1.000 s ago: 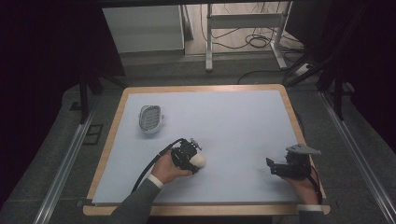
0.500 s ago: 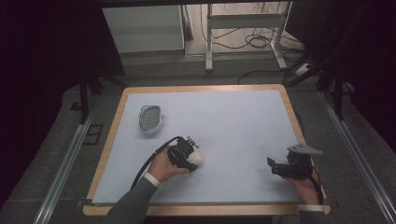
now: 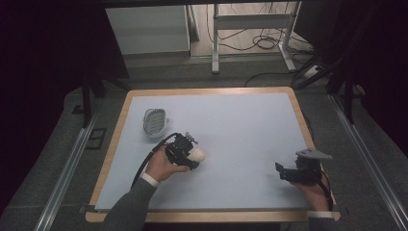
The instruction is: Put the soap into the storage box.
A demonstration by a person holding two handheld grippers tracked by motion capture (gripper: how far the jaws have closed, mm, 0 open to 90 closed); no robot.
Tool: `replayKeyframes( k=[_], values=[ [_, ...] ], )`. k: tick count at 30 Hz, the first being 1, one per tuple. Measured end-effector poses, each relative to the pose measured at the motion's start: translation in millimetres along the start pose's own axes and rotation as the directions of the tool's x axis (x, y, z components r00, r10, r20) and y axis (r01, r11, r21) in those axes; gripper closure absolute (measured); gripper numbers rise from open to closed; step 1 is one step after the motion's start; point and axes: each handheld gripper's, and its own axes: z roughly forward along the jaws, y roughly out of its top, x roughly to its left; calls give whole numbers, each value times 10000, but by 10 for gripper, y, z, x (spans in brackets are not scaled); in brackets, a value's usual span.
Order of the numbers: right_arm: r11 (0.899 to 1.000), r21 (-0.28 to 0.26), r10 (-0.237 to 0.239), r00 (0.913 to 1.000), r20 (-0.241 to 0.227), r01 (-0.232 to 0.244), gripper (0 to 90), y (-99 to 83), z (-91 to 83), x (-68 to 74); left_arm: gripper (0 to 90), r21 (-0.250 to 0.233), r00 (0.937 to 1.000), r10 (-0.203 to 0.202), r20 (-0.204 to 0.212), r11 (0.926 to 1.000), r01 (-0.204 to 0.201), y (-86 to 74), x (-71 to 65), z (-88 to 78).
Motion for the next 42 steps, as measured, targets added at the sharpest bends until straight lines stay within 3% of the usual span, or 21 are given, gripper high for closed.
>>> replayKeyframes(
  k=[17,30,42],
  values=[
    [10000,5,12,10000,18,-12,64,-2,-2,-10,498,-212,9997,-263,-3,9994,263,19,153,-140],
    [10000,20,52,10000,56,-52,65,-7,-1,-21,498,-490,9983,-537,-221,9974,526,39,306,-302],
    [10000,11,96,9999,75,-96,65,-8,-2,-25,498,-595,9974,-598,-412,9966,573,54,358,-387]
  ],
)
